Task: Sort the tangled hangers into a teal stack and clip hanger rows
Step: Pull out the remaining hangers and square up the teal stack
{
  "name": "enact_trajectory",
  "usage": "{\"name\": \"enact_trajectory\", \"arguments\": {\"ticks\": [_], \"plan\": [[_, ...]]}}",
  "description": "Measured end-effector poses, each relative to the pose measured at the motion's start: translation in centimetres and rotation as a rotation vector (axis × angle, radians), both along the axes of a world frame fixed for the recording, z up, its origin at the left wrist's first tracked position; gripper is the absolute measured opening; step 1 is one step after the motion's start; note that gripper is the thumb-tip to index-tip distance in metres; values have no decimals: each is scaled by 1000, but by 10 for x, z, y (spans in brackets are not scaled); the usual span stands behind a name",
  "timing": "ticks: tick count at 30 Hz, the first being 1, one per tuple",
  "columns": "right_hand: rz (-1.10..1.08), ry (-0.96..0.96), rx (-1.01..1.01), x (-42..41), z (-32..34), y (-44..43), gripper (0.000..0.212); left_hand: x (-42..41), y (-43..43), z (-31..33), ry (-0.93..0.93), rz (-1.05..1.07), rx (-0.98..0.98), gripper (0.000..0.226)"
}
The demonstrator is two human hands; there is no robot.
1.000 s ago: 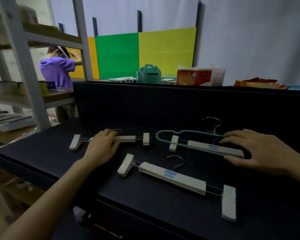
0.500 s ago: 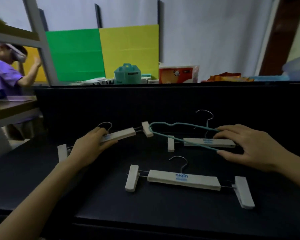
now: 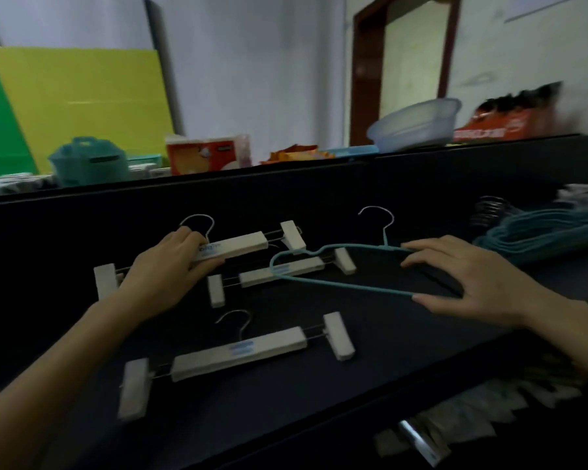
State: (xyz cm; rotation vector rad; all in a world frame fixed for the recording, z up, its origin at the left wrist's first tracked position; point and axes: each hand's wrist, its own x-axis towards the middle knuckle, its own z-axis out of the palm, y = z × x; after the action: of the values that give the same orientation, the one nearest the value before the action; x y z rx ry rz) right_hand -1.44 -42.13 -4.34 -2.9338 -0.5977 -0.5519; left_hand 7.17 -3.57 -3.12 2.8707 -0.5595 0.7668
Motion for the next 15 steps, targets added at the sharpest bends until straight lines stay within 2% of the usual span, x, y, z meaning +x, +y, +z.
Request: {"name": "enact_trajectory", "arguments": {"ticks": [6,15], "plan": [[-92,-1,-9,-38,6,-77,75,16,-87,8,-32,-61,30,39],[-128,94,-55,-70,2,-220,69,11,-250,19,-152,-122,-43,40]]}}
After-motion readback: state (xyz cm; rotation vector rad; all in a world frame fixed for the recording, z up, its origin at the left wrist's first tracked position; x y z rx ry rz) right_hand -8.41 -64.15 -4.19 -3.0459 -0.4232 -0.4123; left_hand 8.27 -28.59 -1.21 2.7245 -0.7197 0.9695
